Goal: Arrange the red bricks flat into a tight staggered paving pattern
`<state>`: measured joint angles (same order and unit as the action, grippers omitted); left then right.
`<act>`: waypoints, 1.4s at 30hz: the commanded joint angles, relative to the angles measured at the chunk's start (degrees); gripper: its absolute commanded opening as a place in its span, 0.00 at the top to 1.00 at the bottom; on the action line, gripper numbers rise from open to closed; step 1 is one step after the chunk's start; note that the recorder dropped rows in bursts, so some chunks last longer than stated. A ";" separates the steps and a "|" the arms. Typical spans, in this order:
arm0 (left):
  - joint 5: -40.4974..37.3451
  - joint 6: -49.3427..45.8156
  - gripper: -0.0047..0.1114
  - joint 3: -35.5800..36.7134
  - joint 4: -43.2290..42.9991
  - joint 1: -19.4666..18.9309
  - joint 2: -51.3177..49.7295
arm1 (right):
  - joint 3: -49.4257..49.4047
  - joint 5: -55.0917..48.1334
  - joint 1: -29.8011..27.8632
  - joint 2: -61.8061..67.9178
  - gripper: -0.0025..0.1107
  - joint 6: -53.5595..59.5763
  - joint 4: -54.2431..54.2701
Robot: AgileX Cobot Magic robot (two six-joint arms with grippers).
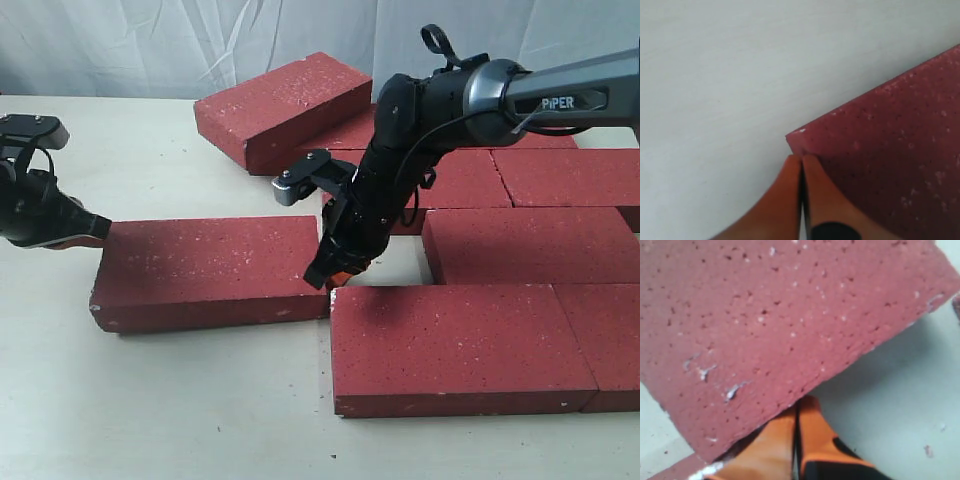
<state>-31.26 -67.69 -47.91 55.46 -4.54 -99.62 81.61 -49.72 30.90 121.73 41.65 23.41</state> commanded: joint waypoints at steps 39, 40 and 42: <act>-1.97 4.10 0.96 -2.85 -1.70 3.72 -4.39 | 0.36 8.94 -0.09 -1.87 0.97 -10.42 -9.22; -2.18 4.10 0.96 -2.85 -1.71 3.72 -4.39 | 0.36 9.68 -0.09 -1.87 0.97 -10.42 -9.22; -1.19 4.10 0.96 -2.85 -1.98 3.72 -4.39 | 0.36 10.51 -0.09 -1.87 0.97 -11.06 -8.32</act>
<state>-30.43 -63.84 -50.84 53.61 -1.79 -103.60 81.84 -40.76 31.03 120.43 31.08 14.60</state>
